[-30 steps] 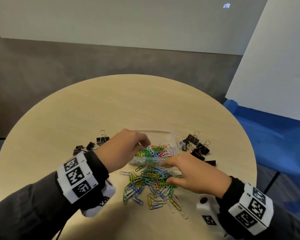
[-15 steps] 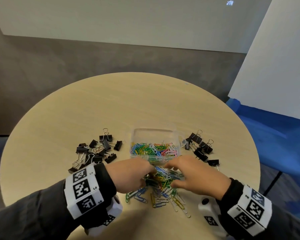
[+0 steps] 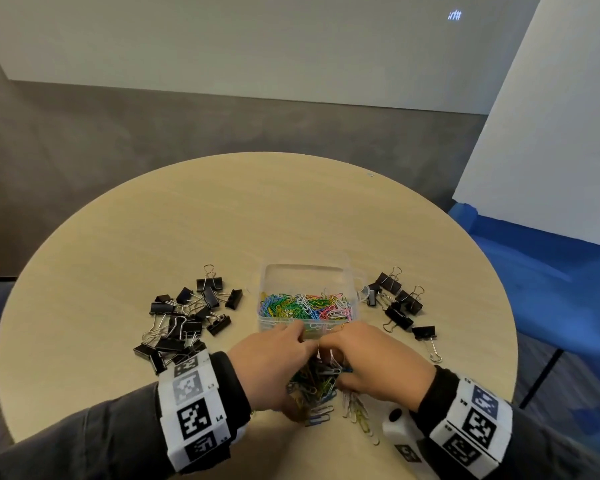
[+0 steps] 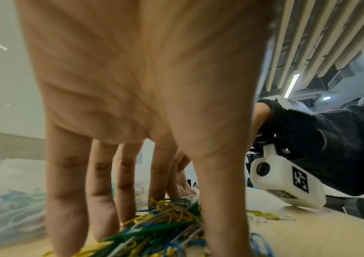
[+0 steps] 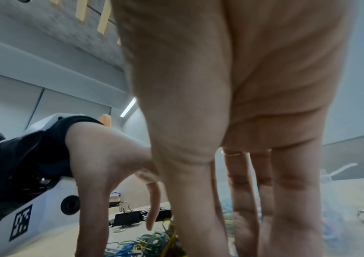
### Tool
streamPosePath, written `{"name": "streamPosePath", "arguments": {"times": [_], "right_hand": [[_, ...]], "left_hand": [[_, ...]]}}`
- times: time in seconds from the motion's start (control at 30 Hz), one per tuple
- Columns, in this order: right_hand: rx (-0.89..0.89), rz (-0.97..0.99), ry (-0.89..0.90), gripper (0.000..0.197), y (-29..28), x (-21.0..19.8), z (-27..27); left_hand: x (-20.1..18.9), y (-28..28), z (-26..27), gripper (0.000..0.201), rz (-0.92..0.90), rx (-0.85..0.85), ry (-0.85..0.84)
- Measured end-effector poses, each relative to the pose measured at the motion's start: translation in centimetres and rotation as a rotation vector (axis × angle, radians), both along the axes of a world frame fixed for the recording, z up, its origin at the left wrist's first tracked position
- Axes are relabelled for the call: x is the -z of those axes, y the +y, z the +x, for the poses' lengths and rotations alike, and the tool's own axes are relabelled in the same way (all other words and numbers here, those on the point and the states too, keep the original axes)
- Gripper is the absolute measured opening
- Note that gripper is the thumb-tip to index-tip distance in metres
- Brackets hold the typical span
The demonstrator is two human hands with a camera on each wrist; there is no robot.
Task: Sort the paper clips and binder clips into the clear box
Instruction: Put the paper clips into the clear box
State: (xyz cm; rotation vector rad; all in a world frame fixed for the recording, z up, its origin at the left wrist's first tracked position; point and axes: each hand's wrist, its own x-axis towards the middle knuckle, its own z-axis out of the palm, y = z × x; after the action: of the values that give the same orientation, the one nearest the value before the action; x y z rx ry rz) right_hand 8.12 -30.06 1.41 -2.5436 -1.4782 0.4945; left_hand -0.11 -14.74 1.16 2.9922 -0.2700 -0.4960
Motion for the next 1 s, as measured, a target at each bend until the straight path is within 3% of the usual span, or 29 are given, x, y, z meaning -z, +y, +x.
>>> {"name": "streamPosePath", "arguments": {"times": [0.13, 0.27, 0.33, 0.5, 0.73, 0.8, 0.9, 1.0], "right_hand": [[0.034, 0.029, 0.037, 0.019, -0.3, -0.2, 0.8], [0.052, 0.013, 0.133, 0.009, -0.5, -1.6, 1.8], [0.07, 0.051, 0.15, 0.012, -0.6, -3.0, 2.7], [0.115, 0.345, -0.012, 0.012, 0.4, -4.7, 4.6], [0.106, 0.29, -0.11, 0.012, -0.6, -4.2, 4.4], [0.146, 0.145, -0.105, 0.022, -1.9, -4.1, 3.8], [0.261, -0.222, -0.011, 0.061, -3.3, -3.2, 2.5], [0.231, -0.28, 0.092, 0.08, -3.0, -1.7, 0.8]], "left_hand": [[0.0, 0.0, 0.3, 0.053, -0.008, -0.01, -0.01], [-0.1, -0.1, 0.6, 0.037, 0.019, 0.012, -0.021], [-0.2, -0.1, 0.7, 0.034, 0.024, 0.016, -0.028], [-0.2, 0.0, 0.8, 0.029, 0.026, 0.032, -0.031], [-0.3, 0.4, 0.9, 0.029, 0.014, 0.054, -0.043], [-0.1, 0.6, 1.0, 0.026, 0.011, 0.06, -0.048], [0.0, 0.7, 1.1, 0.022, 0.013, 0.069, -0.059], [0.0, 0.6, 1.1, 0.022, 0.008, 0.078, -0.06]]}}
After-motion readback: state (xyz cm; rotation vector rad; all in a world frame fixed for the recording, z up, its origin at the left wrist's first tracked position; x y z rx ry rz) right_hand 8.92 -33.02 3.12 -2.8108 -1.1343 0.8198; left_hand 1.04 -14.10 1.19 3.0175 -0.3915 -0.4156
